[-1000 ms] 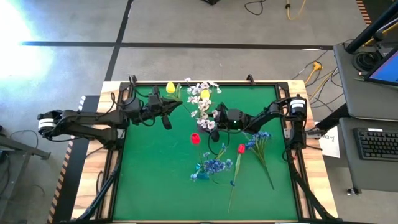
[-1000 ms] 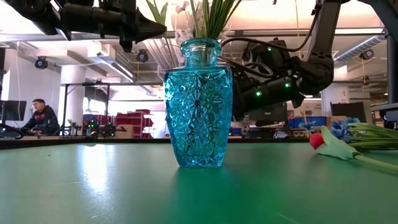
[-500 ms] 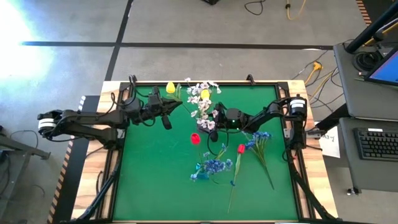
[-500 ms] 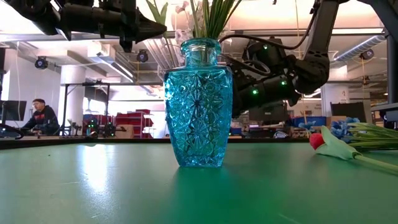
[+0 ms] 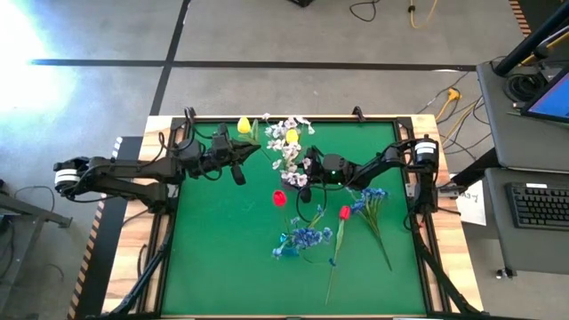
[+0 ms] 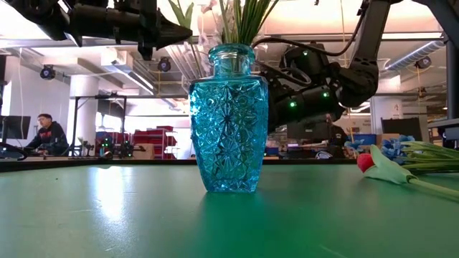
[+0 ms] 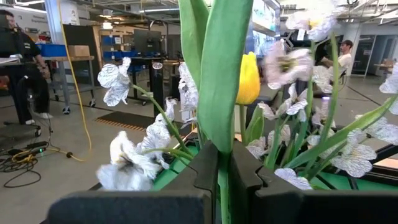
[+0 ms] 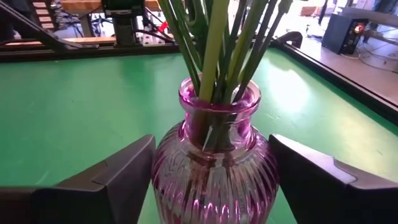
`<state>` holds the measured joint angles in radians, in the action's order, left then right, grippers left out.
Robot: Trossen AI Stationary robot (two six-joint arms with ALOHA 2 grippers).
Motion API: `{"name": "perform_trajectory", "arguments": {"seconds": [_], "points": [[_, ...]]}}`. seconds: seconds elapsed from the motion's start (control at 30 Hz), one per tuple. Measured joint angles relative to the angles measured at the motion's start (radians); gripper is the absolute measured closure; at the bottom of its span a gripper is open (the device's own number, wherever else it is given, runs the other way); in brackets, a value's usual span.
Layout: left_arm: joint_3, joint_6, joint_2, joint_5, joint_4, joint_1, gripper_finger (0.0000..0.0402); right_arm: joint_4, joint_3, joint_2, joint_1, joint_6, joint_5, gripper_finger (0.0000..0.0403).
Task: Sort flowers into vase by color
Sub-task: Put the yellow flower into the violet vase
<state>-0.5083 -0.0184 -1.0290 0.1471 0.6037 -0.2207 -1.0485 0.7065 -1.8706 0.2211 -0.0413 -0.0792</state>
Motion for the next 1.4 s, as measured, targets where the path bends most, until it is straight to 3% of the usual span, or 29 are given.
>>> {"name": "perform_trajectory", "arguments": {"seconds": [0.13,0.37,0.57,1.4], "points": [[0.0,-0.002,0.0,0.0,0.002,0.0,0.0402,0.006,0.003,0.0,0.0,-0.004,-0.001,0.0127],[0.0,-0.013,0.0,-0.002,0.003,0.0,0.0402,0.015,0.003,0.001,0.0,0.015,0.0,0.0119],[0.0,-0.021,0.003,-0.062,0.043,0.002,0.0402,0.021,0.004,0.001,0.0,0.019,0.0,0.0122],[-0.035,0.02,-0.002,-0.062,0.04,0.002,0.0402,0.025,0.003,0.002,0.0,0.028,0.0,0.0119]]}}
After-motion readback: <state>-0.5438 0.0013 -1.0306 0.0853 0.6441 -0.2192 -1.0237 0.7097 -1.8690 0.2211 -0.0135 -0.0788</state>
